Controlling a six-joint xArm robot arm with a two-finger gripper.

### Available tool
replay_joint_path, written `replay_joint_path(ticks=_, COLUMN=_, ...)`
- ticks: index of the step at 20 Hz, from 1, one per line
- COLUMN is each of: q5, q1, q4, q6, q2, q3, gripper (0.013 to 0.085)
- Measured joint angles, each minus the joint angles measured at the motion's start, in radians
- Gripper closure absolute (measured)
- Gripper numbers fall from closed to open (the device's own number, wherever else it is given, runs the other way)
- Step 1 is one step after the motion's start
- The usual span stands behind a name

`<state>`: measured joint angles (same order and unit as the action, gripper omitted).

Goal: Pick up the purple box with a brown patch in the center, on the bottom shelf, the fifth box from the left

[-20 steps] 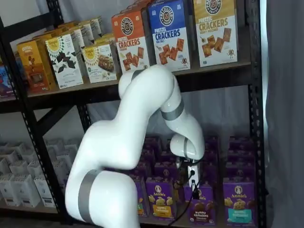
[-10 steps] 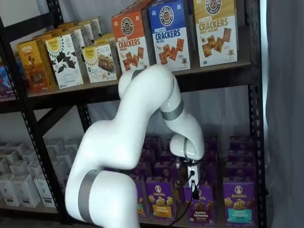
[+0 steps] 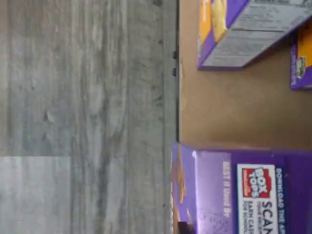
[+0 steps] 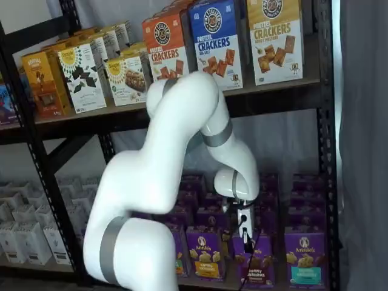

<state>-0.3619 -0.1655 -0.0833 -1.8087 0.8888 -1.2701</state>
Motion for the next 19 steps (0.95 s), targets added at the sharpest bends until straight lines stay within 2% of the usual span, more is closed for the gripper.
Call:
replay_joint_path(ticks=4, q5=-0.016, q1=0.006, q4=-0.041, q6=-0.032, q2=-0.107, q3=0.118, gripper=0.0690)
replay_joint_path(ticks=12, q5=-0.018, q1=0.025, q4=-0.004, q6=0.022, q2=-0.358, q3=0.355, gripper=0.0690)
replay_joint_path(ticks=15, q5=-0.006, q1=0.032, q4=-0.002, q6=0.030, q2=-0.431, q3=0.422, gripper=0.0690)
replay_joint_path(ticks=19, q5=-0.034, q1=0.039, q4=0.020, q6=0.059, q2=-0.515, q3=0.481, gripper=0.0690)
